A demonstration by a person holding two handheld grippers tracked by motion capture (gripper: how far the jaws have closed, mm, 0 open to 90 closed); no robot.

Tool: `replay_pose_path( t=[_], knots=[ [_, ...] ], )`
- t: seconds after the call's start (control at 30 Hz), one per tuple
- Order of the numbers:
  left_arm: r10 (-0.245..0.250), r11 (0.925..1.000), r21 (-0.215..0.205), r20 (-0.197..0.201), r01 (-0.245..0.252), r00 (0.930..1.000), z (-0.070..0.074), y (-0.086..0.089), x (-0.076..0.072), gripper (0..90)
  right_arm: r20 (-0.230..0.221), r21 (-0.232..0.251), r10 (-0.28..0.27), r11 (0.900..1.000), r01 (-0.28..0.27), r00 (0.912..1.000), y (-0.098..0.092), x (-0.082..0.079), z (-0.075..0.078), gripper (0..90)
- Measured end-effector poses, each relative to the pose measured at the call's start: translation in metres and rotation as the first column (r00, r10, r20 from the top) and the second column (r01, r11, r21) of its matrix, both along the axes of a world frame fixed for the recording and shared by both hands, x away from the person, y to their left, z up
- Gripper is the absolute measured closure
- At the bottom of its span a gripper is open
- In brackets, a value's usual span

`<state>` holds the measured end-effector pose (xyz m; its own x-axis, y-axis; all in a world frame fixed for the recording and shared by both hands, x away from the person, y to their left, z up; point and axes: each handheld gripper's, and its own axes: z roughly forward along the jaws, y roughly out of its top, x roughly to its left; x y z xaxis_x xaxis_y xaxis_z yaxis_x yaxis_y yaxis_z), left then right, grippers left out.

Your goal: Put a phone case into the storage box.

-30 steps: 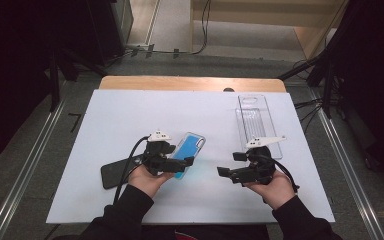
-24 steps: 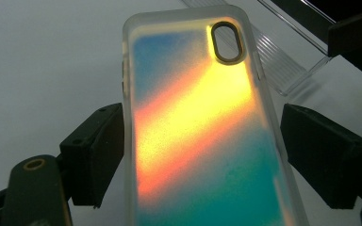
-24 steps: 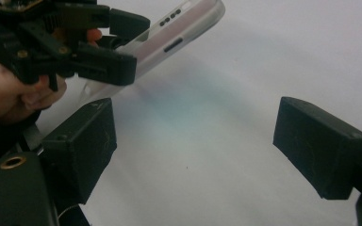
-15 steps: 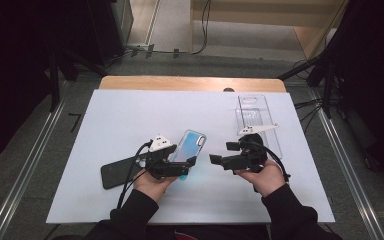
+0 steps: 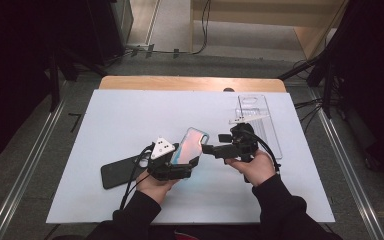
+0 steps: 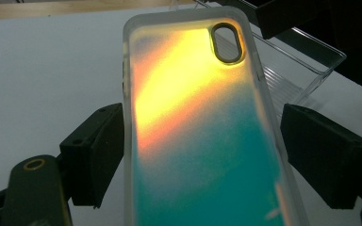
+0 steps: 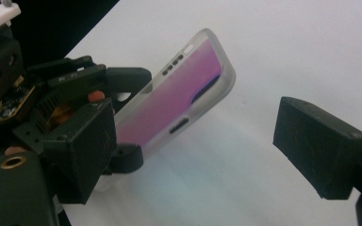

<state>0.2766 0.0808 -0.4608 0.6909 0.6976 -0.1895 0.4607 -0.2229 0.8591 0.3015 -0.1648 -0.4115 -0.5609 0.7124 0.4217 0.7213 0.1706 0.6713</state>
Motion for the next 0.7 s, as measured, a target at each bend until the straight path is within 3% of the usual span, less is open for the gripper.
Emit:
replay_pose_path(
  t=[0.3,0.6,0.7],
  knots=[
    [0.011,0.9999,0.006,0.062,-0.012,0.9980,-0.003,-0.003,-0.004,16.2,-0.016,0.011,0.000,1.000,0.000,0.9999,0.006,0.013,0.001,12.2],
    [0.015,0.9997,-0.020,0.050,-0.014,0.9986,-0.003,-0.005,-0.006,16.2,-0.066,0.036,-0.002,0.999,0.004,0.9978,0.016,0.024,-0.006,13.2],
    [0.017,0.9994,-0.031,0.050,-0.016,0.9986,-0.002,-0.005,-0.007,16.2,-0.090,0.050,0.004,0.999,0.000,0.9960,0.018,0.027,-0.009,21.4]
  ],
)
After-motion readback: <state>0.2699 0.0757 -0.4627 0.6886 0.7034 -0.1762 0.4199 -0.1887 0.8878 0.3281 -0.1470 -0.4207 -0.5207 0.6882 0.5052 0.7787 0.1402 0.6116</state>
